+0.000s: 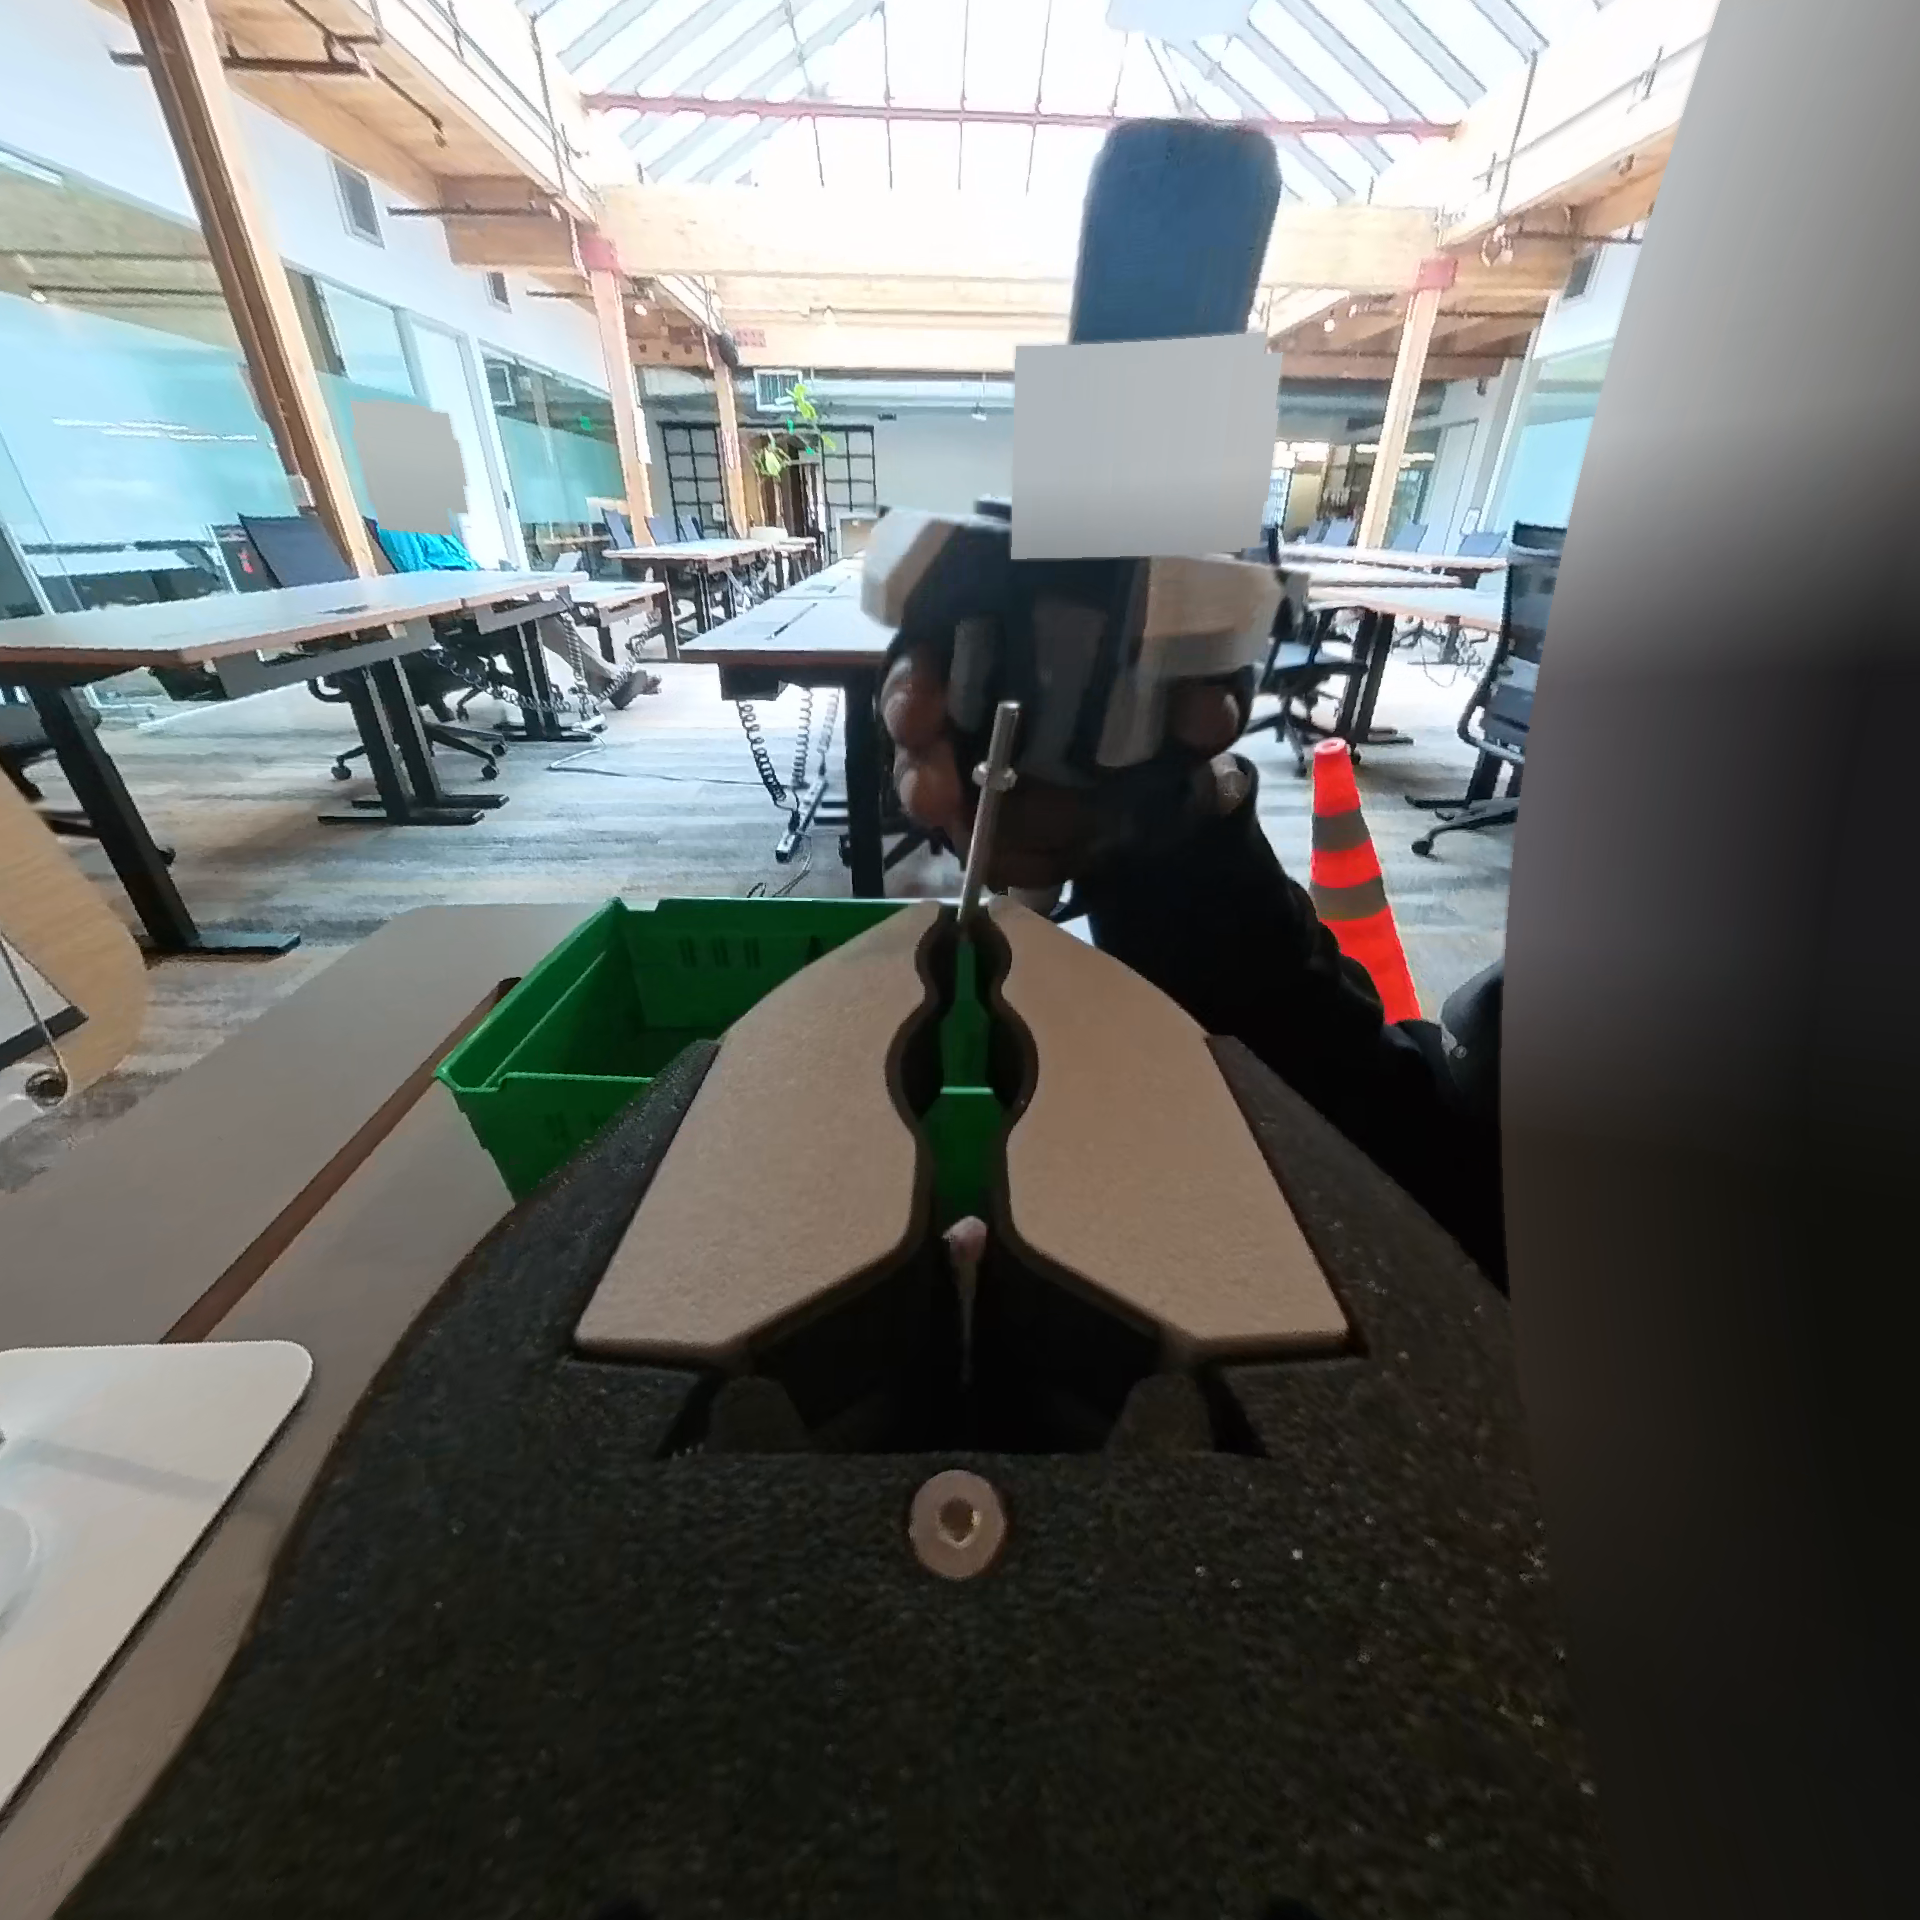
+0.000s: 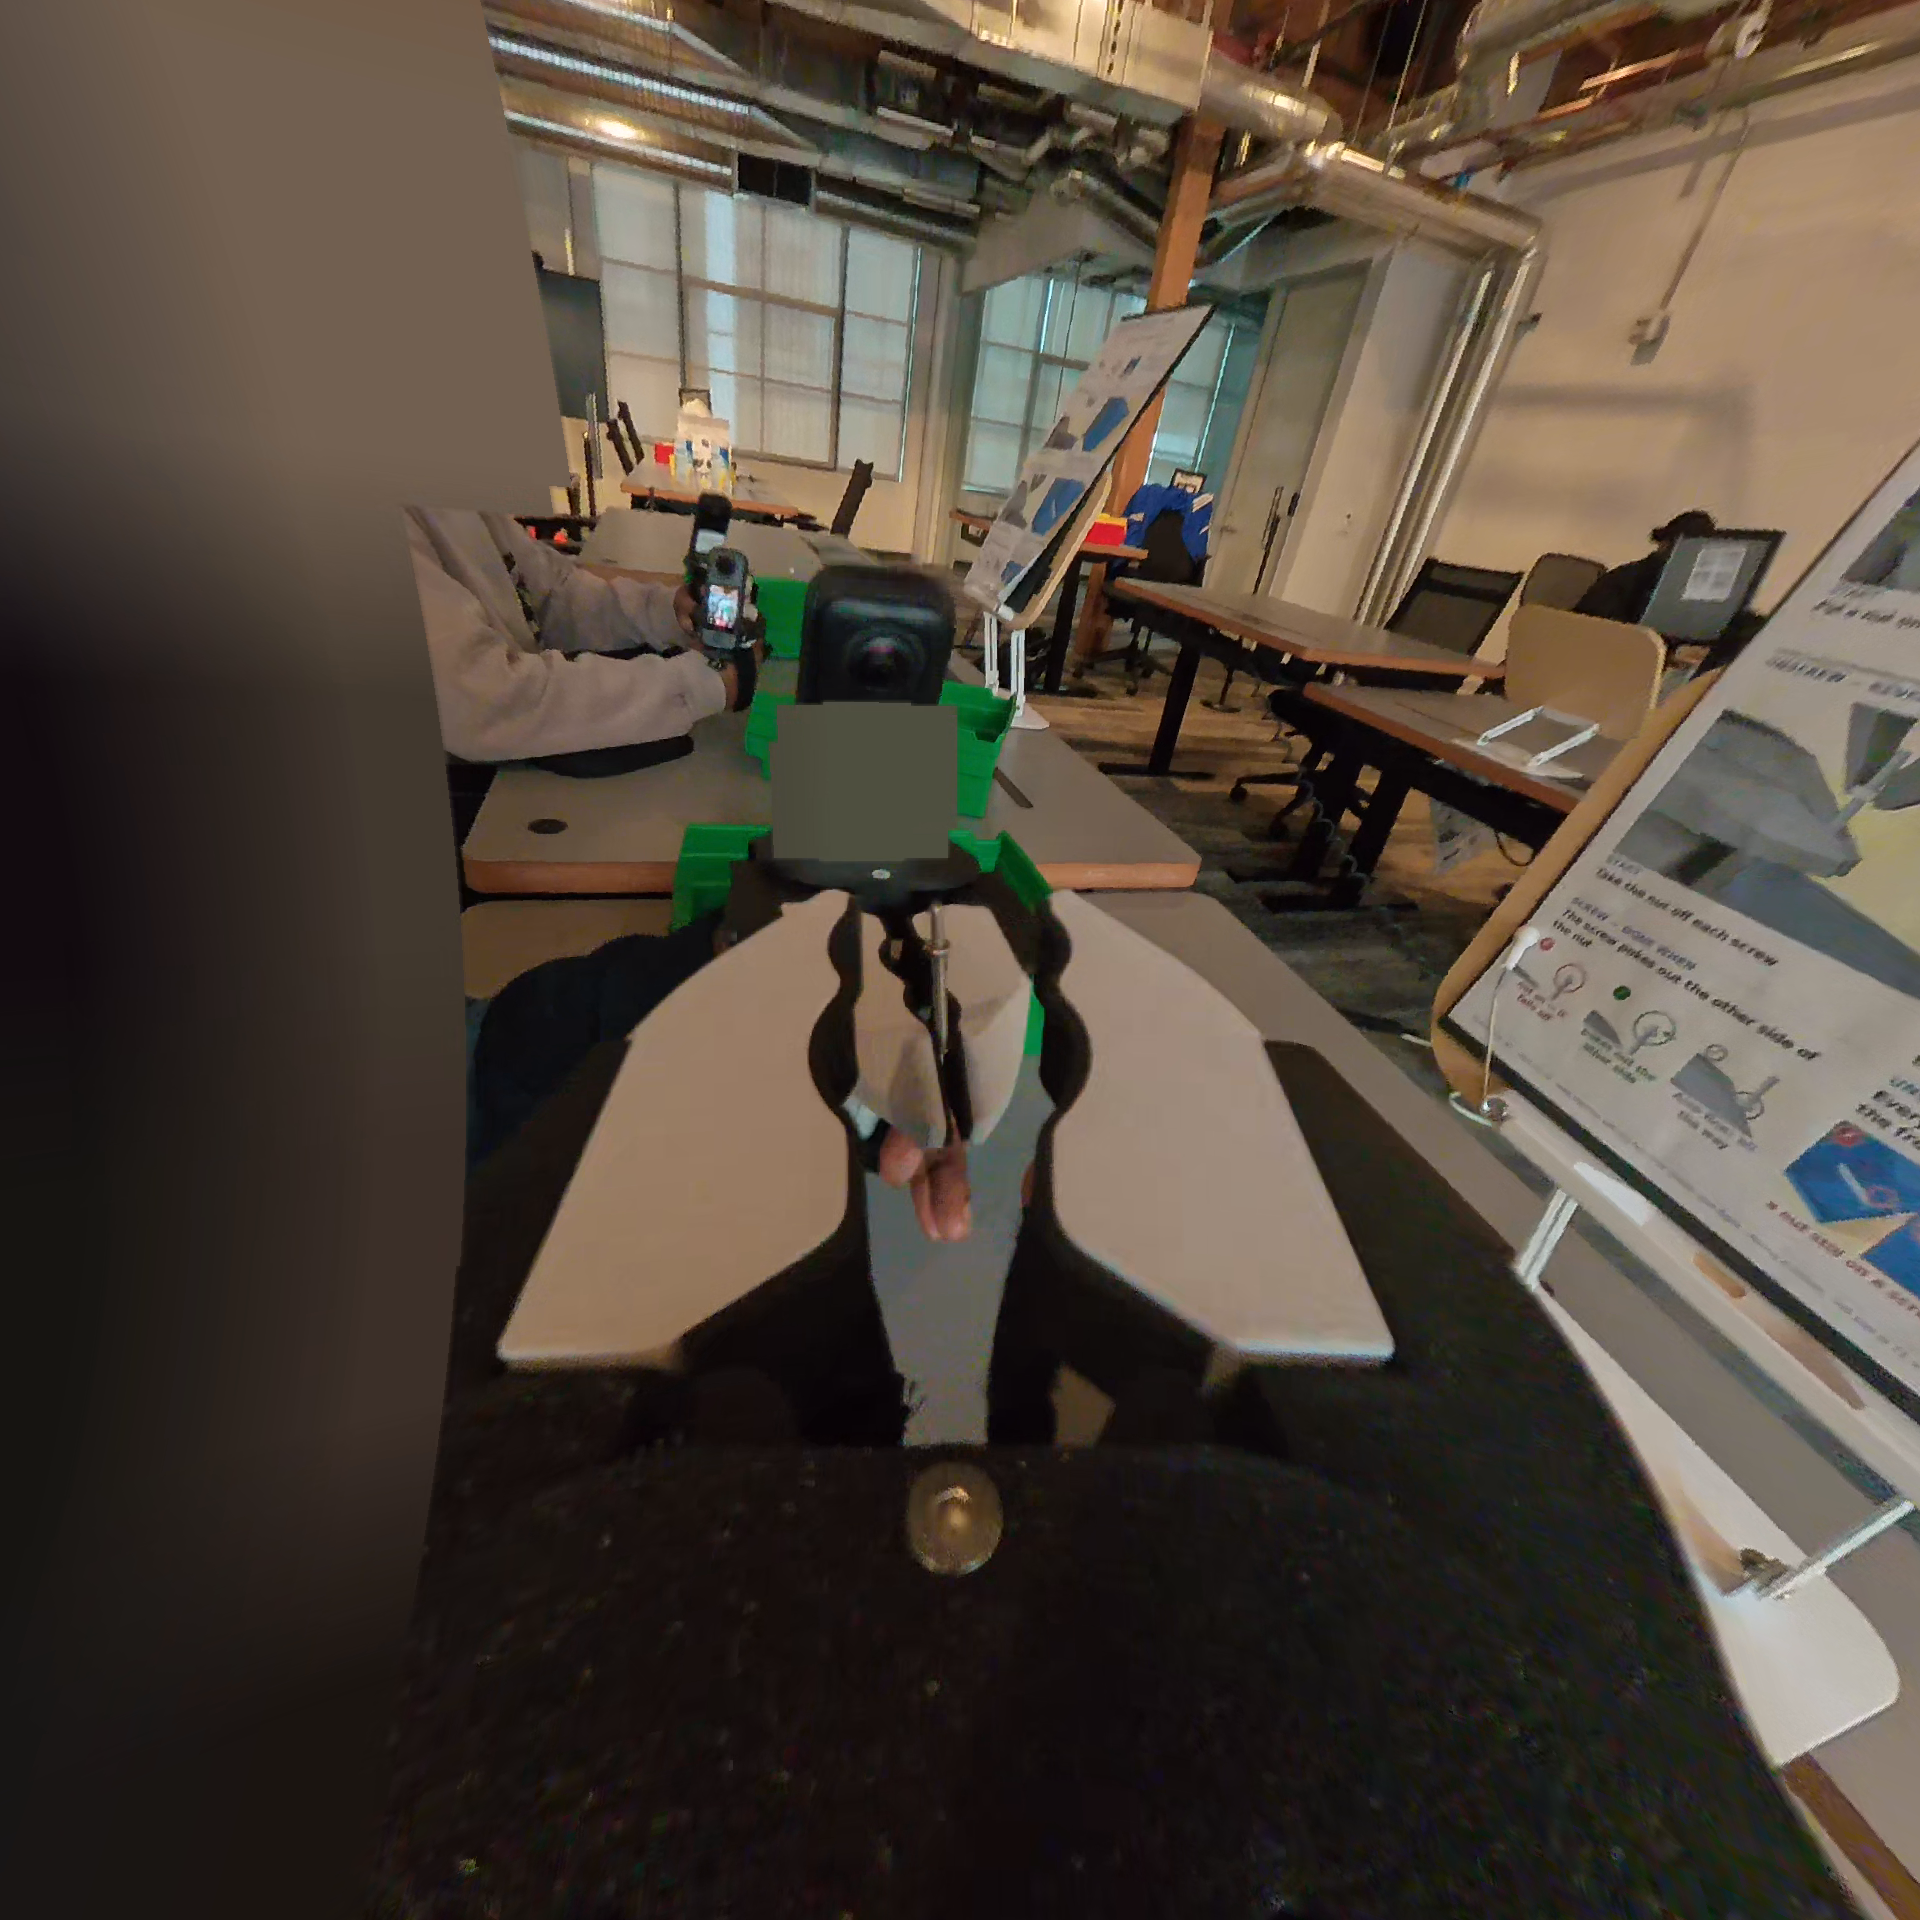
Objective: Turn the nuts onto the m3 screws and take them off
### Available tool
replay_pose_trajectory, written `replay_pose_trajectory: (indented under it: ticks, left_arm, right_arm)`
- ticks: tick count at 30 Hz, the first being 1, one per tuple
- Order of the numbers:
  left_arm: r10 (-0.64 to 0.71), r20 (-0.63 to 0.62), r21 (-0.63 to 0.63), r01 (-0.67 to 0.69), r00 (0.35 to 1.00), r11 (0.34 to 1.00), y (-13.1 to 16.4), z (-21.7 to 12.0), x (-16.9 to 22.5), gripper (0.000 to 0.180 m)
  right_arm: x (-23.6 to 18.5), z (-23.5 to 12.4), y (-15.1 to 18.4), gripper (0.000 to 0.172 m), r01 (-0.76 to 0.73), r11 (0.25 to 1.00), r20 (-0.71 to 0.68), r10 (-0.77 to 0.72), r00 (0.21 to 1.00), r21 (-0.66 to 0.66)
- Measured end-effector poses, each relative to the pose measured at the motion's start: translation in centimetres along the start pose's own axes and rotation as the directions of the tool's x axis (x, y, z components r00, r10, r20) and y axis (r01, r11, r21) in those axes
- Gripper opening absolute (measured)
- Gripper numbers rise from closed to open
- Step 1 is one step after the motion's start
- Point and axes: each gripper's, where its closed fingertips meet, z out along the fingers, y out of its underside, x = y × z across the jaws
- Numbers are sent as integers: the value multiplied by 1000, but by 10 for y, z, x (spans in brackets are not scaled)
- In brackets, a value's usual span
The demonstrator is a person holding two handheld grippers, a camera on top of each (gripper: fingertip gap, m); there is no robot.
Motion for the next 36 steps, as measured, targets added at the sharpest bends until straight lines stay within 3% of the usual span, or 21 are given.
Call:
replay_pose_trajectory:
  ticks: [3, 8, 11, 15, 22, 26, 36]
  left_arm:
    - [-53, 13, -15, 53, 999, 998, 17, -3, 5, 2]
    - [-108, 65, -47, 111, 992, 993, 74, -17, 18, 2]
    - [-164, 73, -37, 167, 984, 985, 108, -26, 26, 2]
    - [-205, 73, -14, 206, 976, 978, 139, -34, 32, 2]
    - [-167, 32, 34, 166, 985, 985, 150, -38, 40, 2]
    - [-143, 49, 6, 143, 988, 990, 162, -38, 41, 2]
    - [-183, 36, -5, 183, 982, 983, 166, -37, 40, 2]
  right_arm:
    - [-1, -6, -9, 31, 10, 999, -11, -9, 1000, 39]
    - [-4, -1, -10, 32, 33, 999, -42, -32, 999, 25]
    - [-14, 3, 12, 40, 44, 997, -36, -47, 998, -64]
    - [-37, 0, 69, 54, 55, 990, 11, -54, 998, -132]
    - [-61, 16, 158, 66, -35, 996, 105, 43, 994, -78]
    - [-59, 24, 169, 64, -117, 993, 118, 116, 986, -3]
    - [-54, 33, 185, 61, -106, 994, 47, 107, 993, -37]
